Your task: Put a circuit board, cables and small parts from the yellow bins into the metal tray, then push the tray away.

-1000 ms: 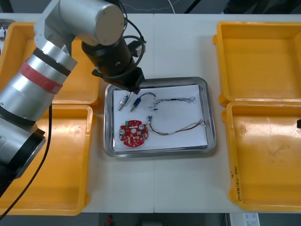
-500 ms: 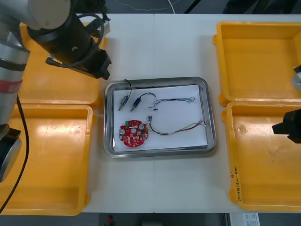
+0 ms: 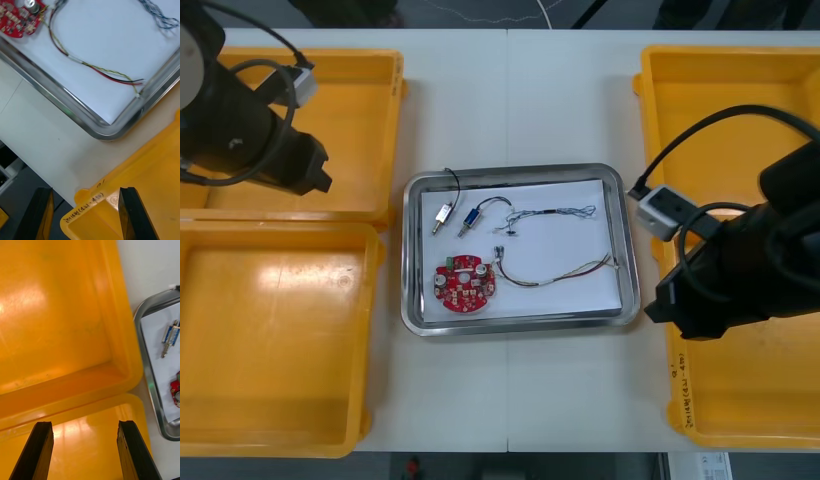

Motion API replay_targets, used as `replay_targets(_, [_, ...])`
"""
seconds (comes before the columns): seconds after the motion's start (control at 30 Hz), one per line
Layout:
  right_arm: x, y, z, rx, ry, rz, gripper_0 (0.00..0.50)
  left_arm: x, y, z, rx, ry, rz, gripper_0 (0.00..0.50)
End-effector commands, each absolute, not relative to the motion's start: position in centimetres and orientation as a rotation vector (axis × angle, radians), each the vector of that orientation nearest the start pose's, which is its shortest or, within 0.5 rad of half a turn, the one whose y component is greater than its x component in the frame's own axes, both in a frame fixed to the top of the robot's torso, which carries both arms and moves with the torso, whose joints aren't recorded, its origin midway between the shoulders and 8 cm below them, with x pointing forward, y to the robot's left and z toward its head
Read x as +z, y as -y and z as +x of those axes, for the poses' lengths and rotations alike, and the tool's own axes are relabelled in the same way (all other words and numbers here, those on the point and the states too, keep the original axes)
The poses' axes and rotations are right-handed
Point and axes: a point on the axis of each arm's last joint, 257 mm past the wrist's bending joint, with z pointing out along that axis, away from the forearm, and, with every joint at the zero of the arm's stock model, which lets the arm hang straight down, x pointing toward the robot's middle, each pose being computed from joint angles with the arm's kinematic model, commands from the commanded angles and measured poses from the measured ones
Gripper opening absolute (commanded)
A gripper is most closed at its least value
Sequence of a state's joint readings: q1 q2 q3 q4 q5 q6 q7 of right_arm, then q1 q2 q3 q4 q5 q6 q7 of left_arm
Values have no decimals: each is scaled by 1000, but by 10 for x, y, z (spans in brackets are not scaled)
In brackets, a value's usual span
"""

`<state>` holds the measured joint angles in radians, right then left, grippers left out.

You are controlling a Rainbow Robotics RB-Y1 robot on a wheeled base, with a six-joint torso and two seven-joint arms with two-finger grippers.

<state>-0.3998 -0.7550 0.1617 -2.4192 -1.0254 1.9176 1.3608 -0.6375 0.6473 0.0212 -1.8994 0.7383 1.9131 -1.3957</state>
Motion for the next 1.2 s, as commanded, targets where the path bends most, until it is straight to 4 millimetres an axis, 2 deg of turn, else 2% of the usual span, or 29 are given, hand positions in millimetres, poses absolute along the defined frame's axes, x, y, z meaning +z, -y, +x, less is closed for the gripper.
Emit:
replay_targets(0.03, [-164,143,334,13,-2391,-1265,500,-118,-311,458,13,-2596,252,500])
replay_targets(0.2, [-169,108,336,-79,-2213,-1496,500,-118,-340,442,45,-2591,192,500])
replay_targets(0.23, [-169,108,336,-79,-2213,-1496,500,-118,-340,442,45,-2591,192,500])
replay_targets(0.4, [-192,72,327,-162,-2047,-1710,500,-119,-371,423,39,-2602,110,500])
replay_targets(0.5, [-200,54,326,-165,-1975,-1773,500,-122,-383,420,83,-2608,84,500])
replay_targets(0.63, [-221,30,330,-142,-1901,-1834,500,-131,-401,413,155,-2623,39,500])
replay_targets(0.8, [-246,18,338,-158,-1847,-1914,500,-143,-407,404,160,-2653,11,500])
replay_targets(1.03, [-266,11,345,-211,-1806,-1947,500,-151,-406,399,144,-2671,-15,500])
replay_targets(1.2, [-271,7,350,-265,-1775,-1966,500,-156,-401,397,118,-2685,-8,500])
